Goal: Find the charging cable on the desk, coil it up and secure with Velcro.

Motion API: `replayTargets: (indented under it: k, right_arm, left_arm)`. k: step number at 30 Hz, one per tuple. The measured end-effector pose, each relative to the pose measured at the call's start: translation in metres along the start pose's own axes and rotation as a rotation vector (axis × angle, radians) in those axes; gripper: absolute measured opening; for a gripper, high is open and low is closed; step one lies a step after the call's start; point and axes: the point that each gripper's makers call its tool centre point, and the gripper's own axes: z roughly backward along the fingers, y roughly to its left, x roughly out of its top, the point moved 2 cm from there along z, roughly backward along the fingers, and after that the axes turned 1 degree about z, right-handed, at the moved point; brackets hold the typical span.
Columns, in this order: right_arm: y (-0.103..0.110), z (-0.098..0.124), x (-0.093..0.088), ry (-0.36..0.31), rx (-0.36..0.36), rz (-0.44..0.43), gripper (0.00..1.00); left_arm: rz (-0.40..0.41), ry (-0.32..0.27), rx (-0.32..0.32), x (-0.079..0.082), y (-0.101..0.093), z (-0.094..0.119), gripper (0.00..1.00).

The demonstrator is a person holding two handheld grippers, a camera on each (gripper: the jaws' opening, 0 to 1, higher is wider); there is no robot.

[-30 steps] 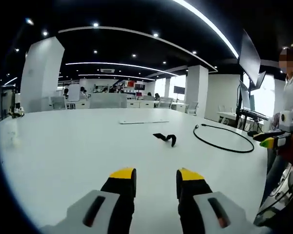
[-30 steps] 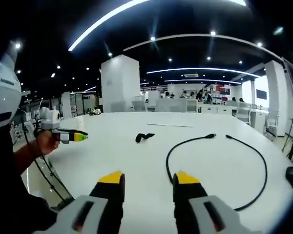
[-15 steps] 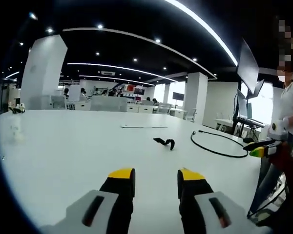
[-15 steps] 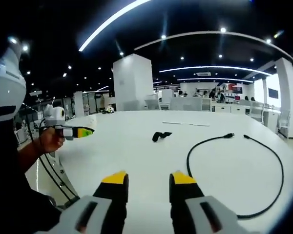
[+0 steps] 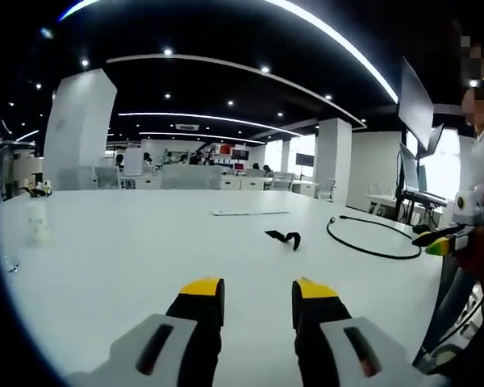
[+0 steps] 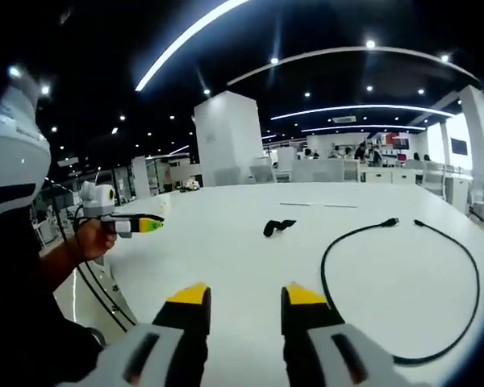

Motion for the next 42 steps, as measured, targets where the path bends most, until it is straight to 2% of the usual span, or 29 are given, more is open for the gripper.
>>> replayTargets:
  k: [9,15,17,20,23,26,30,37,42]
  right_arm:
    - [-0.005,0.001,0.001,-0.008,-0.004,0.005,0.38]
    - [-0.011,0.006,0.000,0.011,-0.033,0.025,0.38]
    - [-0.013,0.009,0.001,0.006,-0.052,0.045,0.40]
    - [-0.015,0.014,0.002,-0.007,-0.074,0.050,0.41]
    - [-0.016,0.016,0.000,0.001,-0.078,0.056,0.43]
    - [-0.018,0.015,-0.002,0.022,-0.087,0.094,0.45]
    - [-0.014,0.011,0.001,0.010,-0.065,0.095,0.44]
    - [-0.012,0.008,0.001,0.012,-0.062,0.102,0.44]
    - [-0.014,0.010,0.000,0.005,-0.072,0.088,0.44]
  left_arm:
    - [-0.012,0.002,-0.027,0.005,-0.009,-0.007,0.33]
    - [-0.060,0.019,-0.053,0.001,-0.012,-0.014,0.35]
    - [-0.048,0.013,-0.063,0.004,-0.012,-0.018,0.38]
    - [-0.034,-0.048,-0.108,0.019,-0.021,-0.022,0.45]
    - [-0.068,-0.071,-0.113,0.026,-0.030,-0.022,0.45]
    - [-0.100,-0.045,-0.102,0.015,-0.033,-0.021,0.45]
    - [-0.089,-0.009,-0.081,0.001,-0.026,-0.019,0.45]
    - [-0.039,-0.038,-0.069,0.012,-0.014,-0.014,0.43]
    - [-0.049,-0.028,-0.076,0.010,-0.017,-0.019,0.45]
